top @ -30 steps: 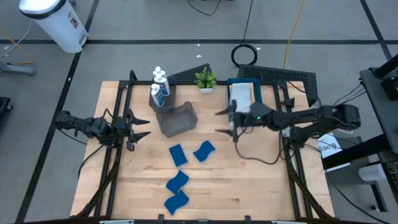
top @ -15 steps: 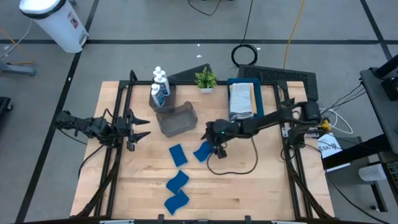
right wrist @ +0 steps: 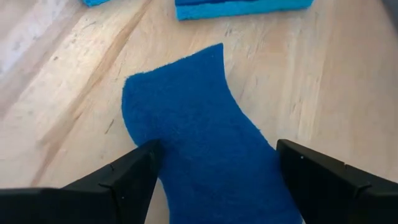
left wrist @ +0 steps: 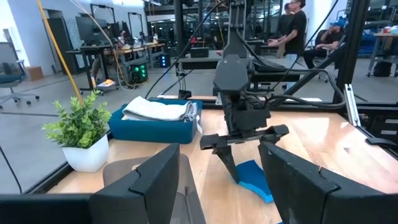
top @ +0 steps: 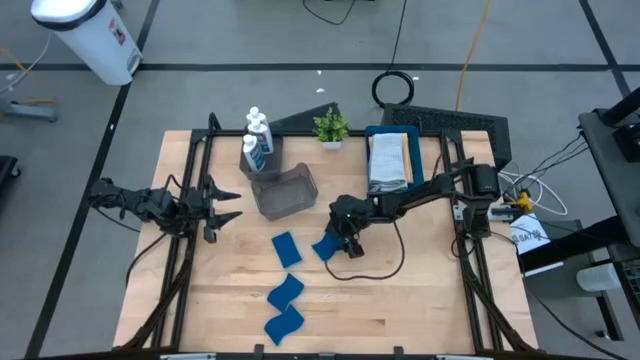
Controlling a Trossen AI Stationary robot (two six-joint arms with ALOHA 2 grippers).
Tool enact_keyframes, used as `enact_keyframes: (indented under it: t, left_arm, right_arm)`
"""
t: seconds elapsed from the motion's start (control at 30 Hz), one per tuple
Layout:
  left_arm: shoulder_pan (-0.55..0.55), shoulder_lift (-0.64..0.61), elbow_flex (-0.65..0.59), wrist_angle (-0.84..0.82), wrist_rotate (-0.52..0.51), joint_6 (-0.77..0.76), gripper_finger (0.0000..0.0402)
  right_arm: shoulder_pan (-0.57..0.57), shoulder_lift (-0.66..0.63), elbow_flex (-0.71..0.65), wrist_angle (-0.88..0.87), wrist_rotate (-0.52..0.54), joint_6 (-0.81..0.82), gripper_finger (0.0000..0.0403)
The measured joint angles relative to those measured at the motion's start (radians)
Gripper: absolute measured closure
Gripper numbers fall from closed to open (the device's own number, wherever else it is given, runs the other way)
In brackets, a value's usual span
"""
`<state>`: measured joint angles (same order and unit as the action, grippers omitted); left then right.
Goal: Pick & Place Kitchen Items
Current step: Put the blue sponge into the bottom black bin
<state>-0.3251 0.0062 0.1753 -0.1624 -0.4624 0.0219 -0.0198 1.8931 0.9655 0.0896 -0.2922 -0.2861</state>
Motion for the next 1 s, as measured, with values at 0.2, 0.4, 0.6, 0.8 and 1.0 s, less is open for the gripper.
enact_keyframes:
  t: [0.2,0.4,0.6,0.8,1.0]
  left_arm:
    - [0.0,0.0,0.0,0.0,0.0,0.0,0.0172]
    - [0.0,0.0,0.0,0.001,0.0,0.0,0.0172]
    - [0.0,0.0,0.0,0.001,0.0,0.0,0.0172]
    - [0.0,0.0,0.0,0.002,0.0,0.0,0.0172]
    - [0.0,0.0,0.0,0.002,0.0,-0.001,0.0172]
  right_arm:
    - [0.022,-0.01,-0.002,-0.105,-0.021,0.033,0.0134]
    - [0.028,-0.01,-0.003,-0.15,-0.032,0.024,0.0201]
    - [0.029,-0.026,-0.004,-0.139,-0.034,0.02,0.0284]
    - [0.031,-0.101,-0.009,-0.155,-0.025,0.037,0.035]
    - [0.043,-0.248,-0.009,-0.187,0.05,0.034,0.0386]
